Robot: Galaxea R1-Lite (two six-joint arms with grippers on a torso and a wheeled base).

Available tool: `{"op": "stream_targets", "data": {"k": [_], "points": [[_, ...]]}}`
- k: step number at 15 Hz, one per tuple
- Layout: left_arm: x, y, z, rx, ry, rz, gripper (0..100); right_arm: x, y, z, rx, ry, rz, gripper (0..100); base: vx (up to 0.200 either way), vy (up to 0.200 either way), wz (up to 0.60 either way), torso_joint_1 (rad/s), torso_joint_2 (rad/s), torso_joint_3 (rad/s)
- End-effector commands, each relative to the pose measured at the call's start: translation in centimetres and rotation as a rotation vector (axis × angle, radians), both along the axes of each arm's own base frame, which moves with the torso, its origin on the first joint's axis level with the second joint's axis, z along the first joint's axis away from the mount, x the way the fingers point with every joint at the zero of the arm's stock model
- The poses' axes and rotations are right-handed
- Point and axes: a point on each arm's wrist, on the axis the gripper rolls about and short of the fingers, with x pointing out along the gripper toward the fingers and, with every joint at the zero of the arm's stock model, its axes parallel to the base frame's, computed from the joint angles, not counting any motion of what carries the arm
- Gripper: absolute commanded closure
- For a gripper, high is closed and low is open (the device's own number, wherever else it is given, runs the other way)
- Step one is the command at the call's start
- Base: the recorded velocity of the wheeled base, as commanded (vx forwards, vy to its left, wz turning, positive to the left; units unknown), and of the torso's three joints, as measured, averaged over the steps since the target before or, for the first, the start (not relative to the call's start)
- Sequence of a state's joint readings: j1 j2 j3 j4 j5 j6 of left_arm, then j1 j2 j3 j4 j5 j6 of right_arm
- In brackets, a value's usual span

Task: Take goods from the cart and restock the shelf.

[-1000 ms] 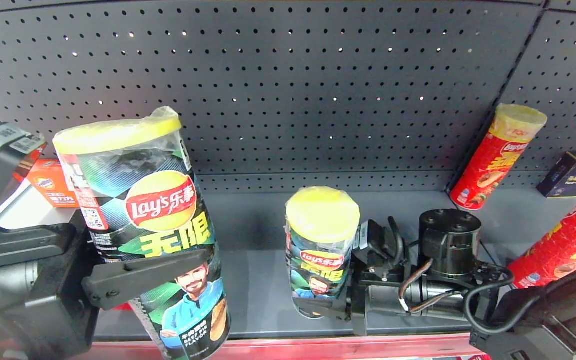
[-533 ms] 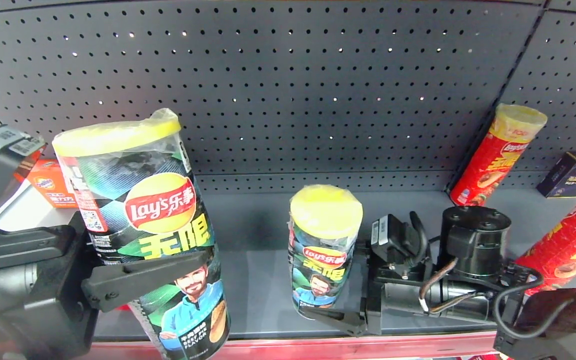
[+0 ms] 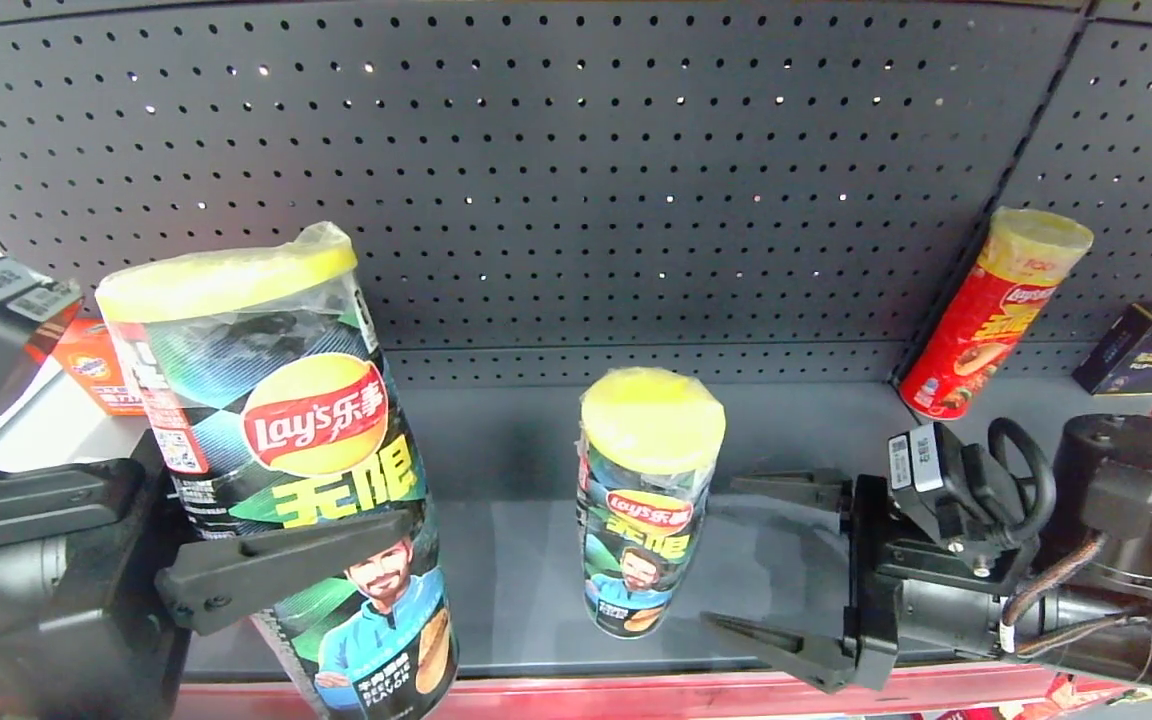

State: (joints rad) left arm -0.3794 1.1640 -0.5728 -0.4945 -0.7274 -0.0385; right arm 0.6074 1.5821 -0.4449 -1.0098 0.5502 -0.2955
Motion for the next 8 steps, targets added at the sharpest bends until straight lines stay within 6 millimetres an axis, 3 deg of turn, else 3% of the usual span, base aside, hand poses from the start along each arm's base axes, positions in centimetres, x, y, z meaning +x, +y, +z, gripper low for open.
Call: {"op": "stream_targets", "data": {"k": [1, 8], "points": [[-0.2, 0.1, 0.0, -0.001, -0.003, -0.001, 100, -0.2, -0.3, 0.6, 0.014, -0.021, -0.006, 0, 0.000, 0.000, 0.00, 0.000, 0.00, 0.000], [-0.4, 0.1, -0.1, -0.001, 0.000, -0.004, 100, 1.4, 0.9, 0.1, 0.002, -0.006, -0.002, 0, 0.000, 0.000, 0.00, 0.000, 0.00, 0.000]]}}
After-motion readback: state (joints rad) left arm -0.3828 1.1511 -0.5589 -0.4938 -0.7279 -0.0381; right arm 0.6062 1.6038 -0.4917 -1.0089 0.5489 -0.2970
